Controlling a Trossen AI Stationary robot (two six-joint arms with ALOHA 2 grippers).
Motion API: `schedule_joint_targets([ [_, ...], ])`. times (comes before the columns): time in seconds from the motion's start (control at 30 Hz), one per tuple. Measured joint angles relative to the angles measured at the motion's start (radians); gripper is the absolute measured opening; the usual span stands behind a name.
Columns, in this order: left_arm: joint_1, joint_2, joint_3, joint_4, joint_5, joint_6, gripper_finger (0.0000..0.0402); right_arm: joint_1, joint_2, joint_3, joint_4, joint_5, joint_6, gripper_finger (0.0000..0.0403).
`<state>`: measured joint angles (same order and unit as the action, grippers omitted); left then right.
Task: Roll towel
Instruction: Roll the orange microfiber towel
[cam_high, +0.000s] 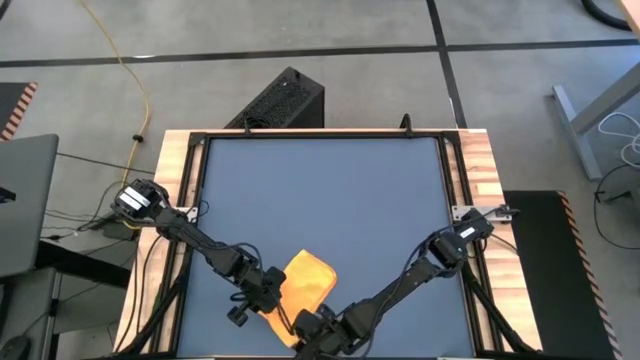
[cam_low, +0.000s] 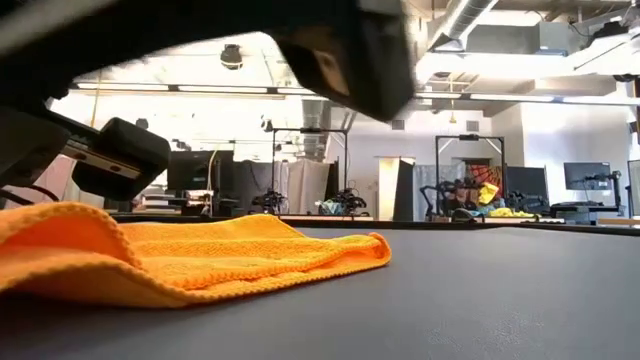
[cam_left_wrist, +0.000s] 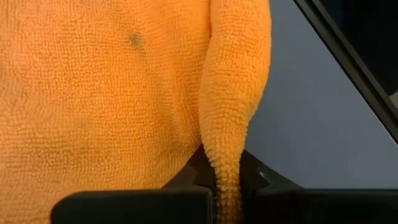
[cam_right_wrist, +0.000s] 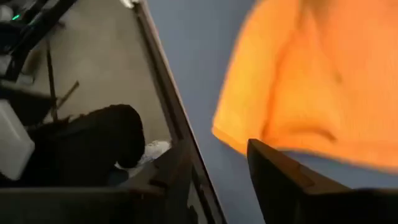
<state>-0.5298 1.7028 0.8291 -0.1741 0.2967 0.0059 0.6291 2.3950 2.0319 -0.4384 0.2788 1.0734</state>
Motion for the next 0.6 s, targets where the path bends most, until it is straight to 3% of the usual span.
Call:
schedule_joint_targets([
  [0.27,0.007,0.000,0.000,0.003,0.014,0.000,0.0001,0.013,0.062,0.003,0.171,0.111,-0.389,0.0181],
  [0.6,0.007,0.000,0.000,-0.001,0.014,0.000,0.0000,0.009,0.082,0.002,0.153,0.195,-0.431,0.0180],
])
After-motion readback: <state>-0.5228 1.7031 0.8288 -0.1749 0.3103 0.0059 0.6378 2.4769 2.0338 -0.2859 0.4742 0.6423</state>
